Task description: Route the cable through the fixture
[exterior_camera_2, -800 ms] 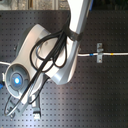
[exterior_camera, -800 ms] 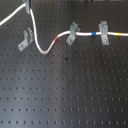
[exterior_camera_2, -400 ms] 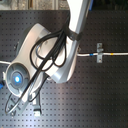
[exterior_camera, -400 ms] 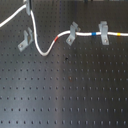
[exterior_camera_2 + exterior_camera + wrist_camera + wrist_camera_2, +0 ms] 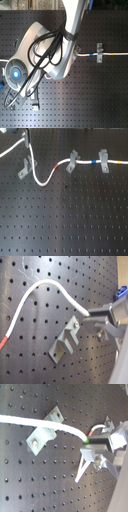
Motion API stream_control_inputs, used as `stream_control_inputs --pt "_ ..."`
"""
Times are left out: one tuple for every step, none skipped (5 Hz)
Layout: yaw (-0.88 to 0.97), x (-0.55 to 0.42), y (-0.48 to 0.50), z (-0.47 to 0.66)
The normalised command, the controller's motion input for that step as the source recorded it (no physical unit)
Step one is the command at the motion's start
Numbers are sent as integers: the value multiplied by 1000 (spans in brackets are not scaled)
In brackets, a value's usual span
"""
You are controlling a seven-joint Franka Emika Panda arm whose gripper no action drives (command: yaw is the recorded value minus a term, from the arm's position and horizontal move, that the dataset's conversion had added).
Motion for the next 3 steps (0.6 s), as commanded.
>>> stream_control_inputs --pt "-371 -269 -300 87" --pt "-31 -378 -245 58" --pt "237 -340 -104 112"
